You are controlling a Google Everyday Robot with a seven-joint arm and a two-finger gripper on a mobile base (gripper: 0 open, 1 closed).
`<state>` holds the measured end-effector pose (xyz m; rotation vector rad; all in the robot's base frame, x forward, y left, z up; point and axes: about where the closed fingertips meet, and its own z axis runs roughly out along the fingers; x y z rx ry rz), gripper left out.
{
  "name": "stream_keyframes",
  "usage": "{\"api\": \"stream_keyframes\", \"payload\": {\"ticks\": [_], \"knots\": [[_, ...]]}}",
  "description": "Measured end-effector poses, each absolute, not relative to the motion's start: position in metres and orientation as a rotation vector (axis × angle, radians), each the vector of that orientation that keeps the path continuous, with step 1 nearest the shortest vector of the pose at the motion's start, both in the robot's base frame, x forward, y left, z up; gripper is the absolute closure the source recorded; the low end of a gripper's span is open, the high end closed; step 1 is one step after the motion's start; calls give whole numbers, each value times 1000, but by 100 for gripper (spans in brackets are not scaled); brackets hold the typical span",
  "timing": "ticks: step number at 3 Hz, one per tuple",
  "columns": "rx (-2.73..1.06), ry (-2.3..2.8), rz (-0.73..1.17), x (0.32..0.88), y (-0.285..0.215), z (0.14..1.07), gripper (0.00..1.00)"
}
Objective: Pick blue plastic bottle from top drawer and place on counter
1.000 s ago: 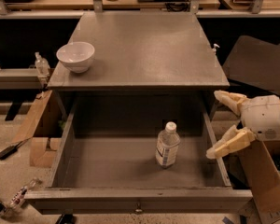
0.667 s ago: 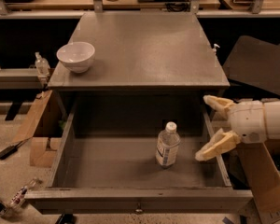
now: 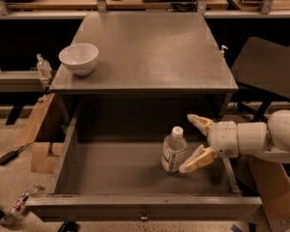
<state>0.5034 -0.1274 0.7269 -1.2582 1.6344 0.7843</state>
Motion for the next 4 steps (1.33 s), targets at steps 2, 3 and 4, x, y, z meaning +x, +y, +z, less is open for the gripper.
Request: {"api": "stream_keyframes", "payload": {"ticks": [2,3,4], "knots": [[-1219,1535,923,505,-94,701,18],[-1233,1509,959,505,-75,700,42],[-1241,1499,979,507,-62,704,65]]}}
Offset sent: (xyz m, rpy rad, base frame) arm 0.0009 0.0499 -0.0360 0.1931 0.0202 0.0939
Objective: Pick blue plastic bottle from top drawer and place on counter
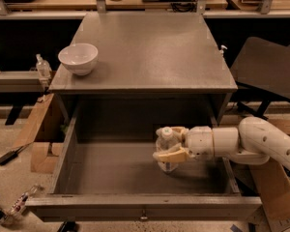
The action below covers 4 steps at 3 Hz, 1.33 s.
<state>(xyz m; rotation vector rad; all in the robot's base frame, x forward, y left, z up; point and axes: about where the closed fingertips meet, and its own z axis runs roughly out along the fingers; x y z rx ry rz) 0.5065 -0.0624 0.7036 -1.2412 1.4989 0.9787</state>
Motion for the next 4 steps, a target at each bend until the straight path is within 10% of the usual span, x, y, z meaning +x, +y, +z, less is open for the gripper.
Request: {"api": "stream_keyframes", "payload": {"ticks": [1,4], "knots": [[-1236,1523,978,515,-65,775,96],[-1089,1549,819,612,-55,1029,100]]}}
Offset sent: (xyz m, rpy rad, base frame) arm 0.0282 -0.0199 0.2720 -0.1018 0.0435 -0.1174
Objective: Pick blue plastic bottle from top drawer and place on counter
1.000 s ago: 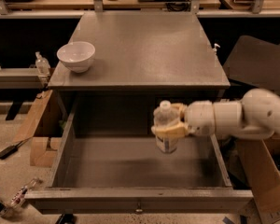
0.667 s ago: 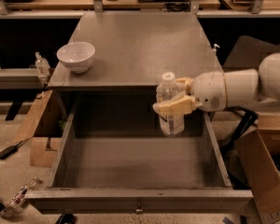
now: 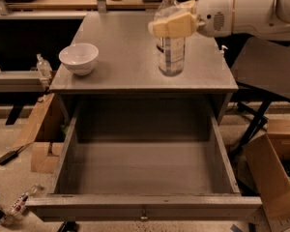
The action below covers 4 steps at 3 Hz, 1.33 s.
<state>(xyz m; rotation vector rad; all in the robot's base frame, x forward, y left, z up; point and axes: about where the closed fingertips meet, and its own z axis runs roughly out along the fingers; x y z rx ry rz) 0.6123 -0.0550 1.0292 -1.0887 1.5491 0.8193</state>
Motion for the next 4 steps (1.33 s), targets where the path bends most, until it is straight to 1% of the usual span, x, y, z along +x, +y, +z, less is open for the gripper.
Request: {"api": "stream_keyframes", "payload": {"ticks": [1,2,3,4], "knots": [[-1000,1530,767,664,-56,1043,100],[-958,1520,708,711,-64,1032,100],[-911,1598,670,763,-77,976,100],[-892,1657,656,787,-85,940,100]]}}
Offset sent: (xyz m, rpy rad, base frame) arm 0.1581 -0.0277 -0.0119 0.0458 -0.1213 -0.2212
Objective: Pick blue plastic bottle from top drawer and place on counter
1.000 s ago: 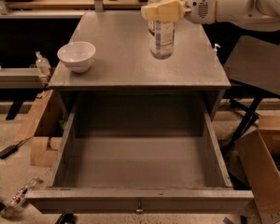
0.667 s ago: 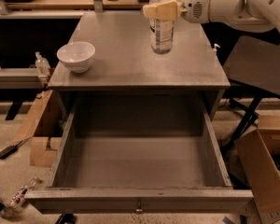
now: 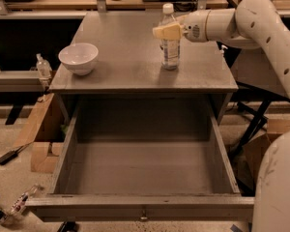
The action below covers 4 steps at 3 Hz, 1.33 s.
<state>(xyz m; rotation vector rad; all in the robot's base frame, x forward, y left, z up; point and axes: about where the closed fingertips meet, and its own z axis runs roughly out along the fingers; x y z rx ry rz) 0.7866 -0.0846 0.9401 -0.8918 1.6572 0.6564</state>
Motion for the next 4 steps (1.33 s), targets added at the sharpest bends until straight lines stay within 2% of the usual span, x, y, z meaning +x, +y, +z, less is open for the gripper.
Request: {"api": "stream_keyframes", "payload": {"ticks": [1,4], "knots": [[-885,1678,652,795,-87,932,99],[-891,1678,661,796,-80,930,30]]}}
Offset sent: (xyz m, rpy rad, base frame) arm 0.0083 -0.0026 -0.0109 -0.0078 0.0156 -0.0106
